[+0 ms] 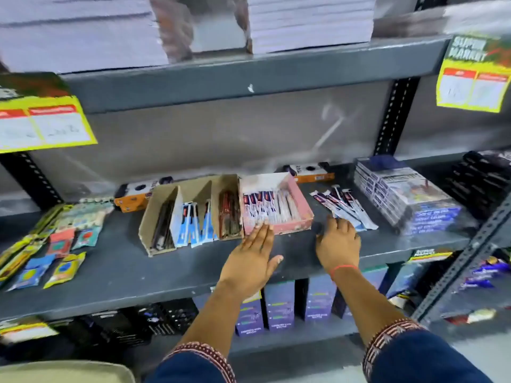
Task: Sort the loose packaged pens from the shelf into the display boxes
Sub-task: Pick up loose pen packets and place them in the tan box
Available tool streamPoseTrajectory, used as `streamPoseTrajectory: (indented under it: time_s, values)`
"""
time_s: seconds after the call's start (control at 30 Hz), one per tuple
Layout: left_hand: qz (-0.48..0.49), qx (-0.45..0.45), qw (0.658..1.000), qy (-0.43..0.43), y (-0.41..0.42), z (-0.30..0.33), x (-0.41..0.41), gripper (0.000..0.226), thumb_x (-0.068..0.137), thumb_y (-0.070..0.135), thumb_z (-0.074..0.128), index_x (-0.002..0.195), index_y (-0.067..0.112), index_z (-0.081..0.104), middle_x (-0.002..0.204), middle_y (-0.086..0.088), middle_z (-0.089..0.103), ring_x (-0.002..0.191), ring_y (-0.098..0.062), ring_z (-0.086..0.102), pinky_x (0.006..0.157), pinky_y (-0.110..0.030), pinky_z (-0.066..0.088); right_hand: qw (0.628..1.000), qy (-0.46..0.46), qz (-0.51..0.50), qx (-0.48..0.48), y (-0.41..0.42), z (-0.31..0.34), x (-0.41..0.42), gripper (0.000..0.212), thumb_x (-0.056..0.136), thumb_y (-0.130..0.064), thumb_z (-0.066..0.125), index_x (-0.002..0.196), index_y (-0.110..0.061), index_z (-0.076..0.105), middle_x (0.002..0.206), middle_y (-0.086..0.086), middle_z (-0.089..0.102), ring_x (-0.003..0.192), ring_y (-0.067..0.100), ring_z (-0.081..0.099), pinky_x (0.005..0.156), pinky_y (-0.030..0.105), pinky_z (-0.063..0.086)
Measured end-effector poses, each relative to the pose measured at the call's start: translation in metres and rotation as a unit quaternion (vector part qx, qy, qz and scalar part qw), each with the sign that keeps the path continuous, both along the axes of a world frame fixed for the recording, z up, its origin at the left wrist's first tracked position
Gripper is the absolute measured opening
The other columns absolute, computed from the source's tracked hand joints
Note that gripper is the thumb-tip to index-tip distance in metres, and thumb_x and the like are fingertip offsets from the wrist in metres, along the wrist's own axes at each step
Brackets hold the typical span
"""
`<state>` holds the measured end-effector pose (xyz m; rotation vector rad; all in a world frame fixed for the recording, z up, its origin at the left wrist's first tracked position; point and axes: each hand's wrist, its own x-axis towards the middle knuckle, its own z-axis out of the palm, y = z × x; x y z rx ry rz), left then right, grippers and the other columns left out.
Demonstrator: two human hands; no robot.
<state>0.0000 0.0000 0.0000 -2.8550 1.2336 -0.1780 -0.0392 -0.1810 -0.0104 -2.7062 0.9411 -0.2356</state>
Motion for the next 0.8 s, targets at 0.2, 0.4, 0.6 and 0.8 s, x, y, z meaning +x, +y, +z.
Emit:
streamPoseTrajectory:
  time_s: [0.2,0.4,0.6,0.8]
  values:
    - [-0.02,0.05,0.995,0.082,-0.036,-0.018,0.018,0.06,0.1,0.043,0.019,0.147,0.01,0.003,0.156,-0.006,0.002,0.141,-0.017,0.0,0.111,-0.026,-0.002,0.984,-0.004,-0.11,0.137,-0.05,-0.003,0.026,0.044,0.088,-0.018,0.054,0.127,0.001,0.043,0.135,0.025,0.043,0.127,0.041,0.041,0.103,0.046,0.036]
    - [-0.027,0.033,0.997,0.07,-0.031,-0.039,0.029,0.058,0.1,0.043,0.018,0.148,0.013,0.005,0.156,-0.003,0.004,0.141,-0.015,0.0,0.11,-0.024,-0.008,0.954,-0.034,-0.142,0.261,-0.067,0.002,0.047,0.043,0.085,0.001,0.05,0.126,0.007,0.039,0.131,0.03,0.052,0.123,0.043,0.049,0.099,0.044,0.043]
    - [-0.041,-0.012,0.997,0.064,-0.03,-0.042,0.031,0.079,0.083,0.057,-0.008,0.148,0.016,0.008,0.156,-0.001,0.007,0.14,-0.013,0.003,0.105,-0.02,-0.013,0.912,0.006,-0.109,0.395,-0.071,0.021,0.05,0.015,0.082,0.003,0.054,0.068,0.005,0.057,0.067,0.02,0.053,0.058,0.03,0.052,0.054,0.031,0.044]
    - [-0.04,-0.026,0.996,0.08,-0.028,-0.048,0.035,0.076,0.084,0.057,-0.005,0.148,0.017,0.007,0.156,0.0,0.006,0.14,-0.012,0.003,0.109,-0.023,-0.008,0.818,-0.031,-0.145,0.555,-0.081,0.025,0.041,0.016,0.08,-0.007,0.066,0.067,-0.006,0.058,0.064,0.01,0.055,0.054,0.017,0.047,0.044,0.018,0.039]
